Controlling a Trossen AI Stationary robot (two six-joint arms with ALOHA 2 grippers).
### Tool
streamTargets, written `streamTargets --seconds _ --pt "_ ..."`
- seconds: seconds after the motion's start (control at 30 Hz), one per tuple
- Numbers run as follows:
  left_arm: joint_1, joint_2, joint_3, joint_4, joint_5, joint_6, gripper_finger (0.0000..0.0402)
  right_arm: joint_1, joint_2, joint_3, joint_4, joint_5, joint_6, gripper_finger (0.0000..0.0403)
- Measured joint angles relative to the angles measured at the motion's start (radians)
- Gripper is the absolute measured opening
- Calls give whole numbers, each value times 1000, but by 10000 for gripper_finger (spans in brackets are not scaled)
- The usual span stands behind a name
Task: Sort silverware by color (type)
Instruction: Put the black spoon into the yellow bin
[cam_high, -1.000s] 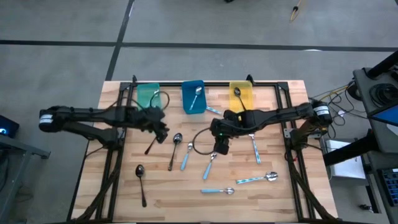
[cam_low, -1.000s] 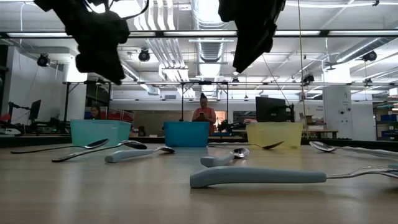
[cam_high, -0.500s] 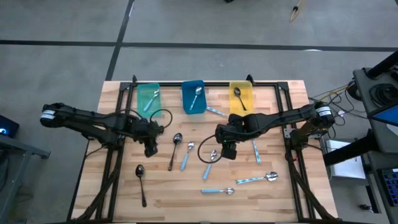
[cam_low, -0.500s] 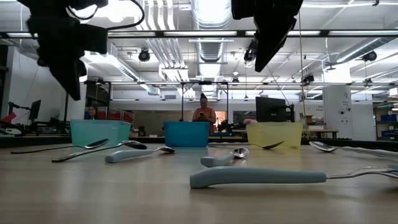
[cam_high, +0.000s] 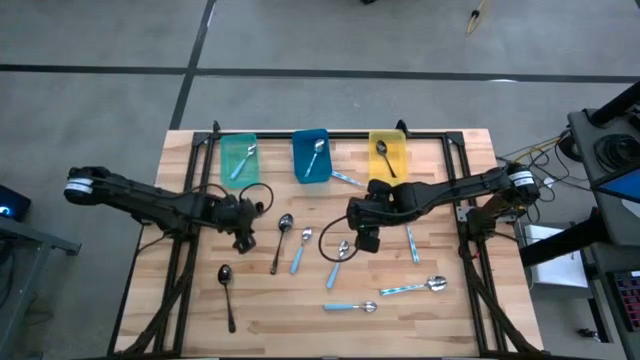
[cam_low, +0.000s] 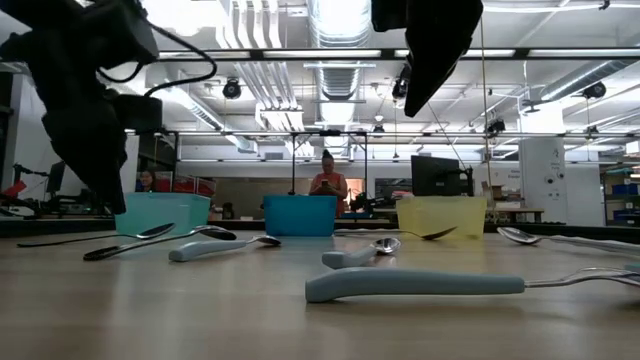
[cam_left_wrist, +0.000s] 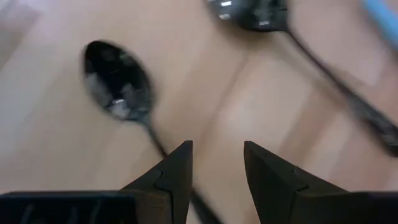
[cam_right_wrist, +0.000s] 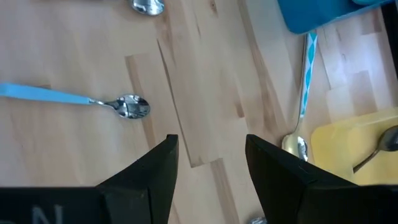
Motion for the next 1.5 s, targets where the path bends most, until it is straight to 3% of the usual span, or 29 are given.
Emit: streamTargets --seconds 0.83,1.5 --pt "0 22 -160 183 -114 -96 121 0 0 -6 29 1 0 178" --pt "0 53 -160 192 -124 -148 17 0 0 -8 43 1 -2 178"
